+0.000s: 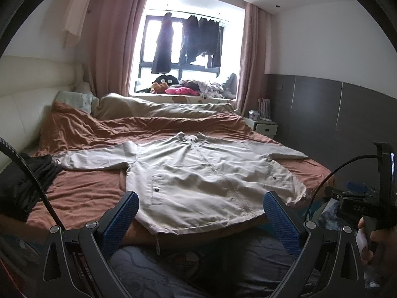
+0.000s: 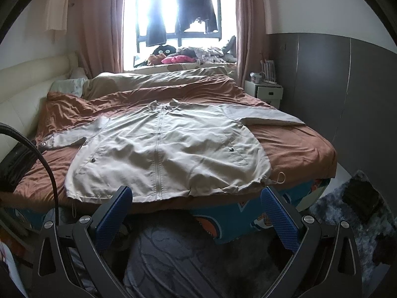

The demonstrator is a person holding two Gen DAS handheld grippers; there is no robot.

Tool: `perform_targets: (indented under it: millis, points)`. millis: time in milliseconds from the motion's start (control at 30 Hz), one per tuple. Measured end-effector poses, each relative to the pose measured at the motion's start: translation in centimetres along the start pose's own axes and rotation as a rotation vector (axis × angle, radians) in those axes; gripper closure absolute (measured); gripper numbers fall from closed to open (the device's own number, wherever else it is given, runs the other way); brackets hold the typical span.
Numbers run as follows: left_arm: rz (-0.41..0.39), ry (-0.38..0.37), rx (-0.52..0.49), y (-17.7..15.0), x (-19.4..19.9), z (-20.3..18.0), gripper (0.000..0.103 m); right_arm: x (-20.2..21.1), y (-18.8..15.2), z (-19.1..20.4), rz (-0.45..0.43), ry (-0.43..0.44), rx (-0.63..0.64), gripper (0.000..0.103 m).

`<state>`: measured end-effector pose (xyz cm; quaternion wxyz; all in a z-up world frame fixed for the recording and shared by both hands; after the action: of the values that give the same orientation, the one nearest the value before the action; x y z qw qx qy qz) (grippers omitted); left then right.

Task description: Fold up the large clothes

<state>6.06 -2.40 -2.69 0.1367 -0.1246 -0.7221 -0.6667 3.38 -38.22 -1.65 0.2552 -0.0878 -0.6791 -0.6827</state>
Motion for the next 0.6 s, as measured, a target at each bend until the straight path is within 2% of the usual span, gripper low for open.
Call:
perform_targets:
  millis: [600]
  points:
    - [-0.011, -0.002, -0.002, -0.22, 0.33, -0.7, 0.002, -0.11, -0.3, 0.07, -0.022, -0.003, -0.002, 0.0]
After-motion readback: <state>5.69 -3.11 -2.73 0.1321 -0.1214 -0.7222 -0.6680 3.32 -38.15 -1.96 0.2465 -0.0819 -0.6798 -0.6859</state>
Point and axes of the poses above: each gripper's, at about its wrist camera, not at the fingertips, and x roughly against the way its jaws point, z to its left, y to its top, the point moved 8 cm from there along -x, roughly the way its jaws point, and after that the axes turned 4 degrees about y, right-handed, at the moved point
